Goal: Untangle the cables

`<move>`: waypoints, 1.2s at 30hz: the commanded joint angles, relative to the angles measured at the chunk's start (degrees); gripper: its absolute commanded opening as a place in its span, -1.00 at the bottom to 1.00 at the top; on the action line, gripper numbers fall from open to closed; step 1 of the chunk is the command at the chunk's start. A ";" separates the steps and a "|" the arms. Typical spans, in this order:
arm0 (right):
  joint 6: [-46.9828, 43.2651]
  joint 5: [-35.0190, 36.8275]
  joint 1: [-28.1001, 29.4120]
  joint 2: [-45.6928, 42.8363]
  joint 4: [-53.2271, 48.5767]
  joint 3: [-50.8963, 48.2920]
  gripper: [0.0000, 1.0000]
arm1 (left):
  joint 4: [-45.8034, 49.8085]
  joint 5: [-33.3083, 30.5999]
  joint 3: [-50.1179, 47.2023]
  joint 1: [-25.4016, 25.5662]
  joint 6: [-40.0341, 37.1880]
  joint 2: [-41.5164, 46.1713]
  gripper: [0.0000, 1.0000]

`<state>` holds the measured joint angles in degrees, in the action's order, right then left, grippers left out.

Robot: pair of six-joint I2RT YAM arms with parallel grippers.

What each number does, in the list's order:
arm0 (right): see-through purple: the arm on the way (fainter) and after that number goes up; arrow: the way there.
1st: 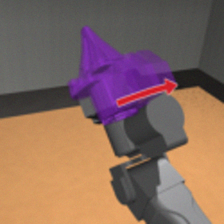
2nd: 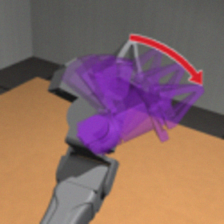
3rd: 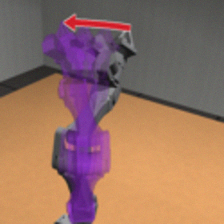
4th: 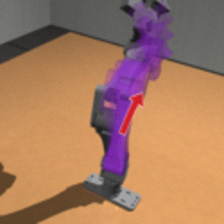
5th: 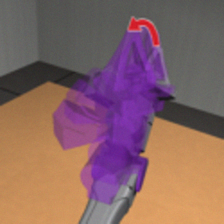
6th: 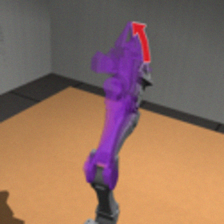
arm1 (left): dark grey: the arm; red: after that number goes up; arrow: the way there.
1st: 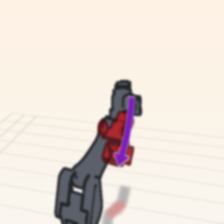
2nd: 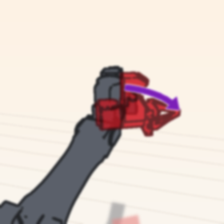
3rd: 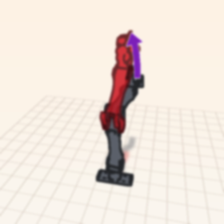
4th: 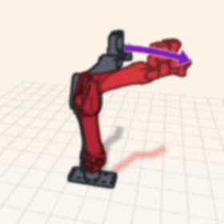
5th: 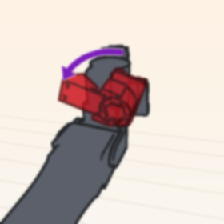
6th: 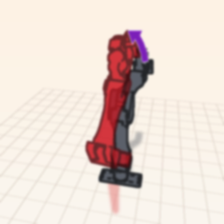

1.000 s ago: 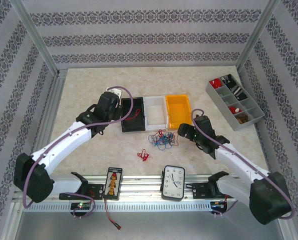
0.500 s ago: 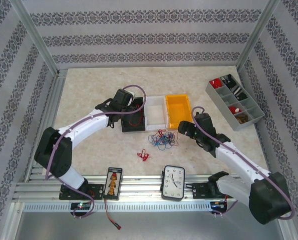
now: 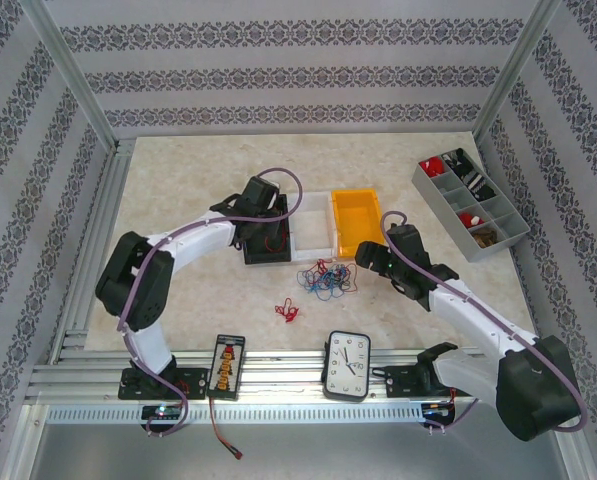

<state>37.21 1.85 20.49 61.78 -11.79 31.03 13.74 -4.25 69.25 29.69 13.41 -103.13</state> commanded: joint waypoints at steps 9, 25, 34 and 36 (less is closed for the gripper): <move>0.67 0.13 0.30 -0.54 -0.90 1.32 0.68 | -3.23 -3.04 2.78 0.70 4.87 -8.51 -1.00; 0.67 -0.28 0.78 0.27 0.00 1.08 0.68 | 1.71 -8.23 12.48 0.69 3.98 -5.09 -0.21; 0.38 0.58 2.60 2.19 0.79 0.97 0.68 | -2.20 -4.06 -0.16 1.26 2.24 9.38 0.24; 0.61 0.85 3.21 3.26 1.15 0.97 0.68 | -4.49 3.54 -6.97 2.34 -0.90 14.65 0.25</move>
<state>37.39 1.96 22.70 63.90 -11.60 31.07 11.31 -8.60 68.25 30.26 16.01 -93.36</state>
